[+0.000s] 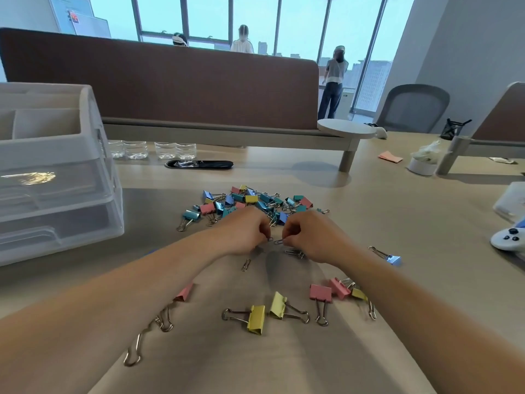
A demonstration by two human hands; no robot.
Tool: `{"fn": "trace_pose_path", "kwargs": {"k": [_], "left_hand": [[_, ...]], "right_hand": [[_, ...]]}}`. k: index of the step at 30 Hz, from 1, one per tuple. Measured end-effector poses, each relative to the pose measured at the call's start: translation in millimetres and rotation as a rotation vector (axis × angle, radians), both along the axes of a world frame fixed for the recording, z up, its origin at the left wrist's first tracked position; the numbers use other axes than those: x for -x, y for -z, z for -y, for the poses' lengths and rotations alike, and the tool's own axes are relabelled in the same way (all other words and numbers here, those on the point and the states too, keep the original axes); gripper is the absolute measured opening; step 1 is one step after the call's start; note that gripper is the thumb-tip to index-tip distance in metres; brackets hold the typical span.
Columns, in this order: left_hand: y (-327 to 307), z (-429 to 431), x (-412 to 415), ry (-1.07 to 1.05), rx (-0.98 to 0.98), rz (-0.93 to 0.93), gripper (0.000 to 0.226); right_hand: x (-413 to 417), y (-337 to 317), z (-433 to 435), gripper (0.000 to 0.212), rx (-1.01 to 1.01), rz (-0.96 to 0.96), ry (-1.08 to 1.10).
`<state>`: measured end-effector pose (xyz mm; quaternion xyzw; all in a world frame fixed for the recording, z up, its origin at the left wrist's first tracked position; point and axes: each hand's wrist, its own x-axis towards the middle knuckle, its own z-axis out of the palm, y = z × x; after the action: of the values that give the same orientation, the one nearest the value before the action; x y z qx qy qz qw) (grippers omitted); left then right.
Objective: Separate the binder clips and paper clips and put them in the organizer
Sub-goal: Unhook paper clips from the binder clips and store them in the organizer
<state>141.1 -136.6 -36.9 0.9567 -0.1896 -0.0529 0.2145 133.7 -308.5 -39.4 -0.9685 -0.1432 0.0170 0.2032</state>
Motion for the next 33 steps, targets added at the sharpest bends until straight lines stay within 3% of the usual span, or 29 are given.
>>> {"fn": "trace_pose_path", "kwargs": {"k": [14,20,27,33], "left_hand": [[1.5,-61.7,5.6,-0.112,-0.109,0.003,0.017],[0.1,-72.3,5.8,-0.142,-0.098,0.046,0.023],[2.6,-69.8,-3.5,-0.187,-0.054,0.063,0.028],[3.3,-64.0,-16.9,-0.121,-0.077,0.047,0.044]], "right_hand": [[-6.4,12.4,-72.2,0.019,0.034,-0.051,-0.080],[-14.1,16.2,-65.4,0.016,0.020,0.023,0.003],[-18.5,15.1,-69.5,0.035,0.168,0.028,-0.009],[-26.0,14.0,-77.9,0.023,0.265,0.109,0.000]]}}
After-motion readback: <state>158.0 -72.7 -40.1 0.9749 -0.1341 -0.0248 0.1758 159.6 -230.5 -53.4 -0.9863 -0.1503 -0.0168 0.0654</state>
